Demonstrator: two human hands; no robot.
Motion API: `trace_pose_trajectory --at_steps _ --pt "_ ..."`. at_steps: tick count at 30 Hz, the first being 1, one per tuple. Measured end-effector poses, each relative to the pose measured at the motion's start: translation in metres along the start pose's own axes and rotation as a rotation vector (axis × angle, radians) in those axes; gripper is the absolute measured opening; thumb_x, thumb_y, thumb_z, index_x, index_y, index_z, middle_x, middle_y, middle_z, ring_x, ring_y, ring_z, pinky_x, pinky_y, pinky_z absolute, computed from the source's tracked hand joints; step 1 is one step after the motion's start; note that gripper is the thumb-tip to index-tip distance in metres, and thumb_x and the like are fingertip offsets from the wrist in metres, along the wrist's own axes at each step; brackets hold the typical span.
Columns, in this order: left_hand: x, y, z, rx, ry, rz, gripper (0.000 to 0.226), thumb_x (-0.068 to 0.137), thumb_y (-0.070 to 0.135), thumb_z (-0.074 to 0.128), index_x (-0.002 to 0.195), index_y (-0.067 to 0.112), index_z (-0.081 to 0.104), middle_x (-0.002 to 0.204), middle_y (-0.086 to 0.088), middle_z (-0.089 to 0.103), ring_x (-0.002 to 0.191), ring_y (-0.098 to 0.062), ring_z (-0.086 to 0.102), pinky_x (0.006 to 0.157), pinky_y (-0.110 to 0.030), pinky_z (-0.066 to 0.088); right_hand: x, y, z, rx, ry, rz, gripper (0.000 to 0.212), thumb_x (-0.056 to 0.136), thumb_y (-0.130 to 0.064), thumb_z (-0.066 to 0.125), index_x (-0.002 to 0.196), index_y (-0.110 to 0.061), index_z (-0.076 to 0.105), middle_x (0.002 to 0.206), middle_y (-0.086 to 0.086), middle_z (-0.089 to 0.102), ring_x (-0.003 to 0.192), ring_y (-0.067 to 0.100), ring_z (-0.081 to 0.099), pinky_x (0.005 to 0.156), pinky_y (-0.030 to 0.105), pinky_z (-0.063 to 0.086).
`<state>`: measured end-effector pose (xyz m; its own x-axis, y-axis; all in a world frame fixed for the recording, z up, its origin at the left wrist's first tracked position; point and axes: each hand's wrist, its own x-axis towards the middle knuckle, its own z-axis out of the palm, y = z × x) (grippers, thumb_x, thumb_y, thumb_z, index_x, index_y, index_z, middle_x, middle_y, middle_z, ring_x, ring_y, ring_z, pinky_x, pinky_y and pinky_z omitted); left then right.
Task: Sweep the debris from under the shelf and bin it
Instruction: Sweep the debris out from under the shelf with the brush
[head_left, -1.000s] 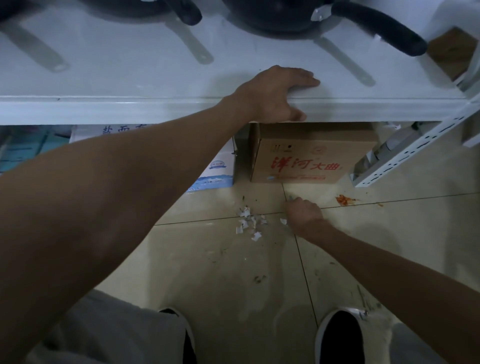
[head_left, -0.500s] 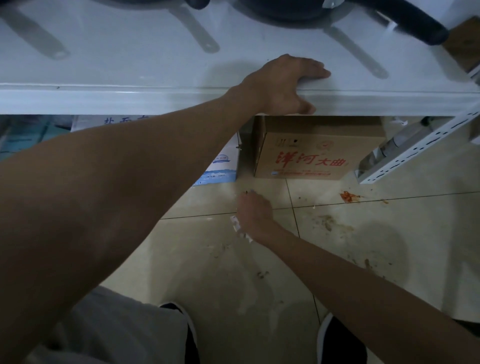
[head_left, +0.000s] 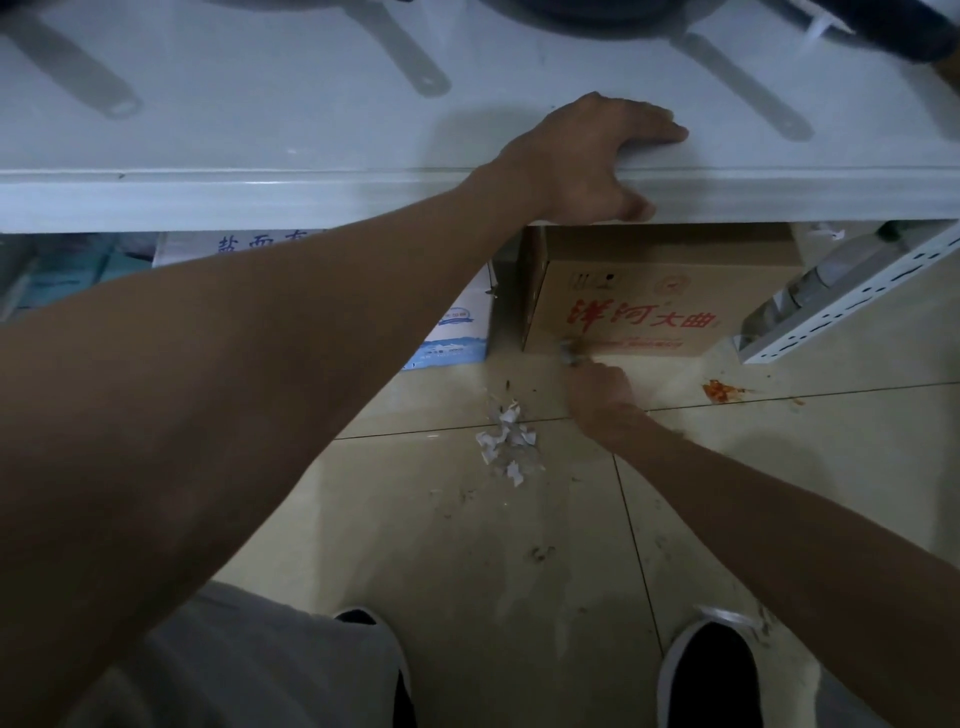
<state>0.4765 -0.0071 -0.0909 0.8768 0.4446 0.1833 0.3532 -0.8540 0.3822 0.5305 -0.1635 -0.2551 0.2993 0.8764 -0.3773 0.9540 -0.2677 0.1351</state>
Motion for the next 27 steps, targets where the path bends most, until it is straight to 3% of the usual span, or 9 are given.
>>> trace_pose_trajectory --at_steps 3,6,9,12,15,18,21,27 --pt "0.0 -0.001 0.001 0.004 -0.006 0.001 0.074 0.08 0.054 0.067 0.146 0.031 0.042 0.153 0.009 0.039 0.141 -0.014 0.033 0.116 -0.037 0.03 -0.007 -0.03 0.009 0.005 -0.009 -0.137 0.024 0.089 -0.001 0.052 0.11 -0.002 0.064 0.106 0.012 0.07 0.096 0.027 0.069 0.08 0.035 0.054" --pt "-0.001 -0.001 0.0 0.009 -0.006 -0.001 0.074 0.08 0.054 0.066 0.147 0.031 0.041 0.154 0.009 0.038 0.141 -0.014 0.033 0.116 -0.036 0.029 -0.019 -0.051 0.004 -0.017 0.042 -0.31 0.024 0.054 -0.013 0.087 0.07 -0.003 0.072 0.067 0.009 0.071 0.06 0.017 0.07 0.051 0.02 0.05" --pt "-0.002 0.001 -0.002 0.01 -0.005 0.002 0.074 0.082 0.052 0.067 0.147 0.03 0.041 0.154 0.008 0.037 0.142 -0.015 0.032 0.117 -0.036 0.028 -0.036 -0.057 0.01 -0.068 0.035 -0.423 0.021 0.065 -0.017 0.08 0.075 -0.001 0.072 0.067 0.01 0.071 0.059 0.018 0.069 0.047 0.021 0.045" --pt "-0.003 0.002 -0.002 0.002 -0.012 -0.003 0.074 0.082 0.051 0.068 0.147 0.03 0.041 0.155 0.008 0.037 0.143 -0.016 0.031 0.118 -0.039 0.027 -0.045 -0.048 0.014 -0.125 0.079 -0.355 0.029 0.034 -0.02 0.085 0.053 -0.007 0.067 0.041 0.0 0.057 0.032 0.009 0.054 0.032 0.014 0.035" --pt "-0.003 0.004 -0.003 0.009 -0.009 -0.003 0.074 0.081 0.051 0.068 0.147 0.03 0.04 0.155 0.007 0.037 0.142 -0.016 0.031 0.117 -0.039 0.027 -0.046 -0.025 0.007 -0.175 0.17 -0.18 0.033 0.049 -0.024 0.086 0.074 -0.006 0.073 0.051 0.001 0.063 0.036 0.009 0.057 0.035 0.015 0.038" --pt "-0.003 0.005 -0.003 -0.002 -0.001 -0.012 0.072 0.082 0.049 0.069 0.147 0.031 0.041 0.155 0.007 0.037 0.142 -0.017 0.032 0.117 -0.038 0.028 -0.044 0.007 -0.005 -0.141 0.165 -0.042 0.027 0.089 -0.007 0.053 0.114 -0.001 0.058 0.099 0.01 0.069 0.082 0.021 0.07 0.063 0.029 0.051" --pt "-0.003 0.004 -0.003 -0.006 -0.009 -0.01 0.072 0.082 0.048 0.069 0.147 0.031 0.041 0.155 0.007 0.037 0.143 -0.016 0.031 0.117 -0.038 0.027 -0.039 0.035 -0.009 -0.138 0.098 0.028 0.027 0.091 0.001 0.047 0.113 -0.005 0.059 0.106 0.009 0.067 0.093 0.024 0.067 0.073 0.033 0.051" --pt "-0.002 0.0 -0.001 -0.007 -0.015 -0.015 0.074 0.08 0.052 0.068 0.146 0.031 0.042 0.154 0.009 0.039 0.141 -0.015 0.033 0.116 -0.039 0.029 -0.039 0.052 0.009 -0.12 -0.007 0.148 0.021 0.093 -0.007 0.049 0.111 -0.01 0.06 0.109 0.007 0.065 0.098 0.023 0.065 0.075 0.031 0.05"
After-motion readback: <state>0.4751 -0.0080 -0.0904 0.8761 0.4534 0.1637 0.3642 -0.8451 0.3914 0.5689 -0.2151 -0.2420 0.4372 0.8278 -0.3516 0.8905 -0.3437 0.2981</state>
